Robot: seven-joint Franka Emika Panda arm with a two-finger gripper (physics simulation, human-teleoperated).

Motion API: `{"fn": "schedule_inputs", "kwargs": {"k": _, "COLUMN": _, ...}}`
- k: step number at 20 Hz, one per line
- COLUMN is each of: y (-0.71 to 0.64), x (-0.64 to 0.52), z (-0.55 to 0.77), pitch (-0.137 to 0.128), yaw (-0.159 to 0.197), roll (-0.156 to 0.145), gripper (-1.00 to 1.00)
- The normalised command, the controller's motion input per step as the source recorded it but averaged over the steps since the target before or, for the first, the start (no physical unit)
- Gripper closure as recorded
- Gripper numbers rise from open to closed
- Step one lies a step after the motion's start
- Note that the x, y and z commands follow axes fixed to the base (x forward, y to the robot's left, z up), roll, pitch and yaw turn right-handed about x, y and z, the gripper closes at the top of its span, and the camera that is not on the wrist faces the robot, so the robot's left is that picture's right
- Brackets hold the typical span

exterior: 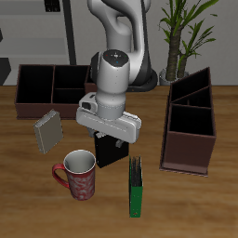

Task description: Place the black book into the left desk caddy's right compartment

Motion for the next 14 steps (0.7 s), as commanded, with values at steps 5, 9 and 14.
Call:
{"fn": "schedule_inputs", "kwargs": {"k": 5, "y": 0.06, "x": -0.02, "z": -0.13, "pitch": 0.009, "yaw": -0.005, "roll": 0.015, "gripper": 1.0}}
{"fn": "schedule_inputs", "kwargs": {"k": 9, "y": 0.01, "x": -0.04, "z": 0.04, "pitch": 0.001, "yaw": -0.017, "roll": -0.002, "gripper": 1.0}}
{"fn": "schedule_inputs", "kwargs": {"k": 14, "y": -0.01, "x": -0.05, "z": 0.19, "pitch": -0.026, "yaw": -0.007, "roll": 0.003, "gripper": 1.0}}
